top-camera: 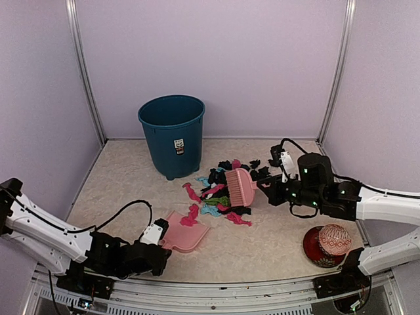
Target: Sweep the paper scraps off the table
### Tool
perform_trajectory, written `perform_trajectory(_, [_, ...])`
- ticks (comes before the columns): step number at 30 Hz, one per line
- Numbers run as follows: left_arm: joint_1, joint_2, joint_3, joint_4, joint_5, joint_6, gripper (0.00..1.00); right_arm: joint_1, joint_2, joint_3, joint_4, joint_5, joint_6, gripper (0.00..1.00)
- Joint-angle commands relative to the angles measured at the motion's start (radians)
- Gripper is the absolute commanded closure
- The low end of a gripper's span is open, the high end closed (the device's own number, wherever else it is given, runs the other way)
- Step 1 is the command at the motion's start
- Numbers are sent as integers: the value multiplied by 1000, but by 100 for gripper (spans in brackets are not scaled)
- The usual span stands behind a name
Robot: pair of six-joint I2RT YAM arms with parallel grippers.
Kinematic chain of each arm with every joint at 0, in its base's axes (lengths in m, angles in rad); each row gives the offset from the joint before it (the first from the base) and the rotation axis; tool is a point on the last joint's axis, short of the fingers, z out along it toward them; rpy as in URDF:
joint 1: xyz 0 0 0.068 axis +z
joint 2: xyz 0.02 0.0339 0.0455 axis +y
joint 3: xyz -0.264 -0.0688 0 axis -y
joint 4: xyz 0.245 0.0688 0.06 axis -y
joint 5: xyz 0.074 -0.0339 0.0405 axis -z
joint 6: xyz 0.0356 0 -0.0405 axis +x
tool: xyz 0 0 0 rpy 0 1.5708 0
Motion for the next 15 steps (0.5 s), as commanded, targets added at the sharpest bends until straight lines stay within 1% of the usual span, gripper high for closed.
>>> perform_trajectory(1, [-9, -41, 55, -77, -12, 23, 100, -22, -34, 63, -36, 32, -64, 100])
perform_trajectory(4, [-8, -47, 91, -126, -10, 39, 100, -32, -17, 109, -42, 3, -83, 100])
perform_trajectory(8, [-8, -46, 133, -189, -2, 48, 100, -35, 24, 160, -2, -36, -91, 100])
perform_trajectory(15, [-9, -56, 157, -228, 1, 56, 100, -38, 196, 233, 132, -249, -34, 100])
